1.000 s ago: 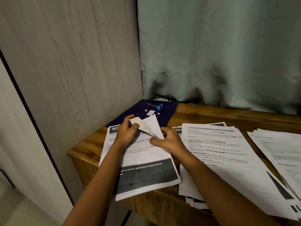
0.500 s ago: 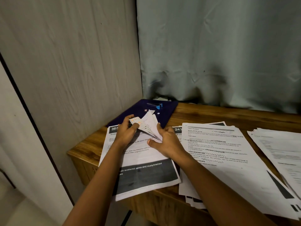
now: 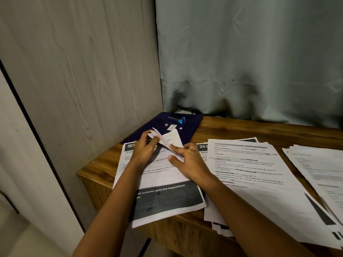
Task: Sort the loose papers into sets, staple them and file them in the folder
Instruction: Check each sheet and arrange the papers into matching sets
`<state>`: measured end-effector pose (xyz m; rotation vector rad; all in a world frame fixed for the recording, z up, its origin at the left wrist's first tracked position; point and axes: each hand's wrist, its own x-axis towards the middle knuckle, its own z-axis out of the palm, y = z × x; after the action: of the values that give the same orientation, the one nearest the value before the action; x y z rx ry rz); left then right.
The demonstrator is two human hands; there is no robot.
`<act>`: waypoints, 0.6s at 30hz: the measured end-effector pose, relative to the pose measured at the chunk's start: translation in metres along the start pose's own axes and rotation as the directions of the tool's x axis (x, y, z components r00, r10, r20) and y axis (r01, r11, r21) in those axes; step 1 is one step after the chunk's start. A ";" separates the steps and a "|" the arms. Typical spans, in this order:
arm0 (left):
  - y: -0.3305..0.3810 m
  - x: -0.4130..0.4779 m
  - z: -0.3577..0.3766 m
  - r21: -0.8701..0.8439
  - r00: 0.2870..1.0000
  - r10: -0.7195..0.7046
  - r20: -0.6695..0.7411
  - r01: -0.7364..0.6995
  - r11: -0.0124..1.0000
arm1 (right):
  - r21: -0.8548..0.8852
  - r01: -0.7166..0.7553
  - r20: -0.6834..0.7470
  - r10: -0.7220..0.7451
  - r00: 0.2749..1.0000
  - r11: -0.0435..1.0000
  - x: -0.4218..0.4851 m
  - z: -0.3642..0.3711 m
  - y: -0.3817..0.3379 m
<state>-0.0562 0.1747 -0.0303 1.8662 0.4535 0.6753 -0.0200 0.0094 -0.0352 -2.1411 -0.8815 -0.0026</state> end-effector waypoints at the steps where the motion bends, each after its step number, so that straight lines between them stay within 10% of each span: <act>1: -0.001 0.000 0.000 0.006 1.000 0.000 0.002 0.000 1.000 | 0.002 0.005 0.001 -0.005 1.000 1.000 0.000 0.000 0.000; 18: -0.005 0.002 0.000 -0.002 1.000 0.011 0.002 -0.011 1.000 | 0.109 -0.043 -0.072 0.051 0.996 0.993 0.008 0.002 0.008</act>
<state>-0.0540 0.1776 -0.0343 1.8688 0.4411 0.6805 -0.0099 0.0115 -0.0396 -2.0480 -0.7704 -0.0109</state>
